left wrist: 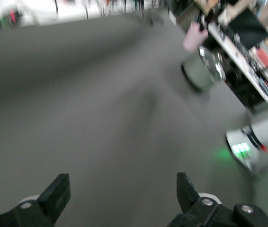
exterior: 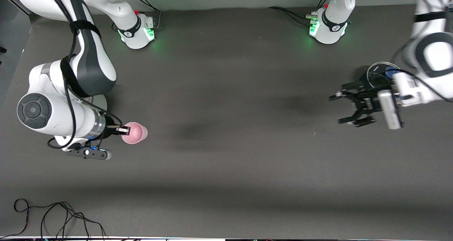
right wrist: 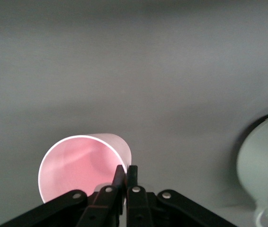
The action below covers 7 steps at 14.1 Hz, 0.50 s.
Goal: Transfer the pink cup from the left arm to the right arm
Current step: 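Carry the cup with the right gripper while the left gripper withdraws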
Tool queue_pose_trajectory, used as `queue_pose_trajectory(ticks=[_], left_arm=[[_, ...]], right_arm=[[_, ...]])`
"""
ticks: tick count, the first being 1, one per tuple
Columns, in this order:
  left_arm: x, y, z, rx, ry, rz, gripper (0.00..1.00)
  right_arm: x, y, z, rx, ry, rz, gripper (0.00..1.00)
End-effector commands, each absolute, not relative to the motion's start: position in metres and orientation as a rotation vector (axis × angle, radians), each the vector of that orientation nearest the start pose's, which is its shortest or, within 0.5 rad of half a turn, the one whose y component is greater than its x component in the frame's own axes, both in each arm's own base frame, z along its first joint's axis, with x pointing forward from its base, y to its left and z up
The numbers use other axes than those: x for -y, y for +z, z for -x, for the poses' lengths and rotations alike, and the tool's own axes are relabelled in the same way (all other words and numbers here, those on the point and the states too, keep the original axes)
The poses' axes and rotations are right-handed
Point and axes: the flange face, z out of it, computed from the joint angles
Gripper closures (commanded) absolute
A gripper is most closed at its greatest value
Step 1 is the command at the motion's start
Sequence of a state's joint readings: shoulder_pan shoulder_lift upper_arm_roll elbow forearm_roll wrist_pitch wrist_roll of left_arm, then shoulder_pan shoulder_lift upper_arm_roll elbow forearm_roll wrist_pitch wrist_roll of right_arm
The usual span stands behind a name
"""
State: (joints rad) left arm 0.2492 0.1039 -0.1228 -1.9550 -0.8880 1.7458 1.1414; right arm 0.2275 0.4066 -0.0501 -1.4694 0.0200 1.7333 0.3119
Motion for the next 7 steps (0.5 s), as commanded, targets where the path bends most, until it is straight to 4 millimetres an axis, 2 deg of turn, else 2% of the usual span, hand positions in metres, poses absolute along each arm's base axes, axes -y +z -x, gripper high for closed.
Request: queue_pose_trajectory(ticks=[1,3,4,7], left_arm=[[-0.027,0.473,-0.575,0.742,0.055,-2.297,0.00],[-0.029,0.494,-0.575,0.689,-0.126,-2.515,0.00],[-0.018,0.501,-0.575,0.657,-0.189,-2.588,0.00],[-0.019,0.537,-0.573,0.624,-0.261,-2.752,0.00]], right_arm=[[-0.098,0.406,-0.626,-0.144,0.146,3.182,1.00],[-0.084,0.372,-0.617,-0.171,0.109,3.181,1.00],[-0.082,0.361,-0.612,-0.173,0.090,3.179,1.00],[-0.064,0.316,-0.601,-0.158,0.014,3.178,1.00]])
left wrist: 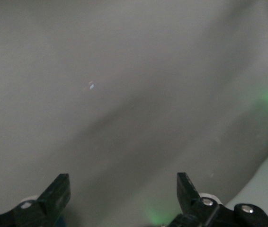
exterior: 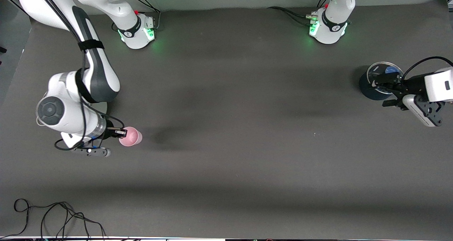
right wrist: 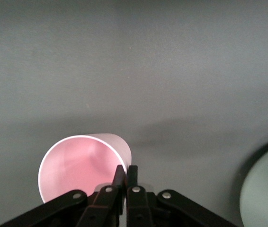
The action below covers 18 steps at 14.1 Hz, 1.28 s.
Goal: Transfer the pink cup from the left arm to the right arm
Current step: 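Carry the cup with the right gripper while the left gripper withdraws, then lower the pink cup onto the table with the right gripper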
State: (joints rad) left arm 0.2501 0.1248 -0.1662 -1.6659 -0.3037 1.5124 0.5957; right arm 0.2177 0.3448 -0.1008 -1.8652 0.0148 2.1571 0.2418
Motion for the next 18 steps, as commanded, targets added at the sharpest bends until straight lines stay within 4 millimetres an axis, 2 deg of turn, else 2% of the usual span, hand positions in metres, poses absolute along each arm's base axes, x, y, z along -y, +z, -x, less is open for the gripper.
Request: queue_pose_trajectory(ticks=[1,2,4,6,8,10,11,12,13,15,18], left_arm=[[-0.022,0.546,-0.576,-0.692,0.305,3.322,0.00],[-0.025,0.554,-0.576,-0.612,0.308,3.286,0.00],[-0.019,0.567,-0.575,-0.523,0.334,3.208,0.00],[-0.018,0.572,-0.571,-0.320,0.378,3.186,0.00],[-0.017,0.581,-0.568,-0.096,0.346,3.160,0.00],[-0.003,0.586,-0.567,-0.028,0.300,3.120,0.00],[0.004,0.587,-0.566,-0.015,0.277,3.105,0.00],[0.013,0.585,-0.565,-0.003,0.267,3.094,0.00],[0.019,0.586,-0.564,-0.001,0.250,3.093,0.00],[0.019,0.592,-0.562,0.002,0.217,3.094,0.00],[0.020,0.600,-0.559,-0.023,0.154,3.096,0.00]], right_arm=[[-0.064,0.304,-0.597,-0.157,-0.005,3.176,1.00],[-0.060,0.293,-0.592,-0.155,-0.020,3.177,1.00],[-0.035,0.275,-0.586,-0.148,-0.037,3.175,1.00],[-0.031,0.265,-0.578,-0.131,-0.041,3.176,1.00],[-0.018,0.256,-0.572,-0.145,-0.050,3.175,1.00],[-0.017,0.254,-0.571,-0.145,-0.047,3.175,0.98],[-0.017,0.254,-0.571,-0.149,-0.047,3.174,0.42],[-0.017,0.255,-0.571,-0.151,-0.047,3.173,0.05],[-0.015,0.258,-0.571,-0.154,-0.047,3.173,0.02],[-0.016,0.272,-0.572,-0.157,-0.056,3.169,0.00],[-0.008,0.323,-0.575,-0.178,-0.028,3.165,0.00]])
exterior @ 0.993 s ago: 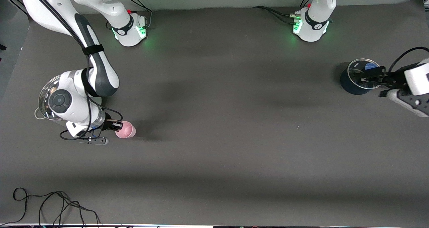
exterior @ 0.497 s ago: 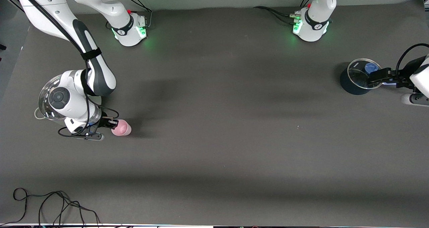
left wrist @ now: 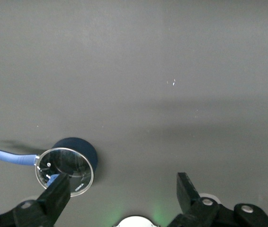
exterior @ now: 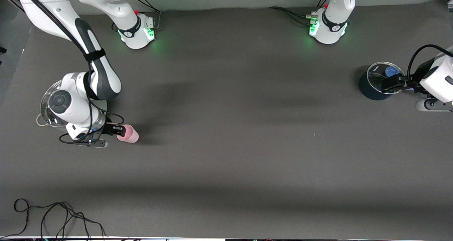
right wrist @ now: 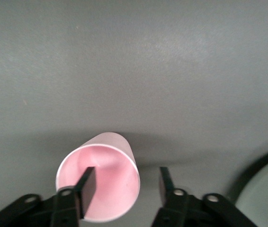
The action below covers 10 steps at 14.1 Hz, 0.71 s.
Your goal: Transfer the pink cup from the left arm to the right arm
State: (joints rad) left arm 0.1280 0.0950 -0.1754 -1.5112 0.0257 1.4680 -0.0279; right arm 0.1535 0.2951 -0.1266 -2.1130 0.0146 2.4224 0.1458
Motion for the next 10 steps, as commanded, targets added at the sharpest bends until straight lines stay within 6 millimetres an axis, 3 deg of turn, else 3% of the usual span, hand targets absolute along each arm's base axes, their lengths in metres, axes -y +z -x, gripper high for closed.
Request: queue_pose_trajectory(ticks=[1,4,10], left_arm=[[0.022,0.599,-0.556,-0.033,0.135,3.097,0.00],[0.023,0.593,-0.549,-0.165,0.117,3.109,0.00],[0.030,0.600,-0.551,-0.171,0.109,3.141,0.00]], right_arm=[[-0.002,0.343,-0.575,-0.192,-0.035,3.163,0.00],[0.003,0.414,-0.571,-0.209,-0.044,3.148,0.00],[0.004,0.580,-0.555,-0.207,0.050,3.143,0.00]])
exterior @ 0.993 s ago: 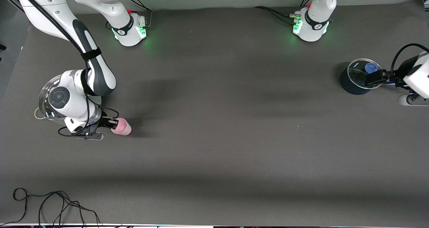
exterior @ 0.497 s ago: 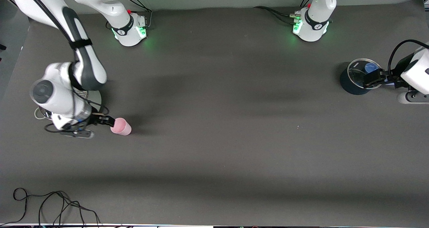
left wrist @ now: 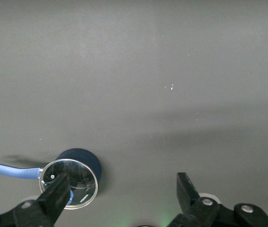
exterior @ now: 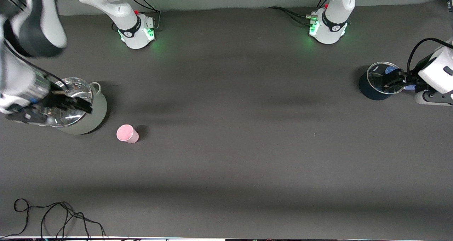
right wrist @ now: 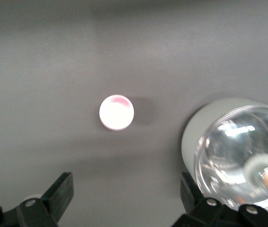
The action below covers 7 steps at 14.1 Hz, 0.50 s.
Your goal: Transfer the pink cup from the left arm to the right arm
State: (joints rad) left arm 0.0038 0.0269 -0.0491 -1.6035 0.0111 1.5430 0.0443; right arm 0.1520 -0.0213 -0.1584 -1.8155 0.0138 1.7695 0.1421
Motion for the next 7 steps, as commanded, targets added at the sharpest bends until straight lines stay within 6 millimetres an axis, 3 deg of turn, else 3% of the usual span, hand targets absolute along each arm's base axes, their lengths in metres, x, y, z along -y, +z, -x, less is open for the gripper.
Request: queue_pose_trajectory(ticks=[1,3,7], left_arm=[[0.033,0.601,-0.551,-0.178,0.104,3.142,0.00],[0.030,0.602,-0.551,-0.176,0.101,3.143,0.00],[0.028,0.600,-0.552,-0.171,0.109,3.143,0.00]], right_arm=[[0.004,0.599,-0.554,-0.209,0.033,3.142,0.00],[0.001,0.617,-0.551,-0.208,0.028,3.144,0.00],[0.008,0.614,-0.545,-0.214,0.111,3.175,0.00]])
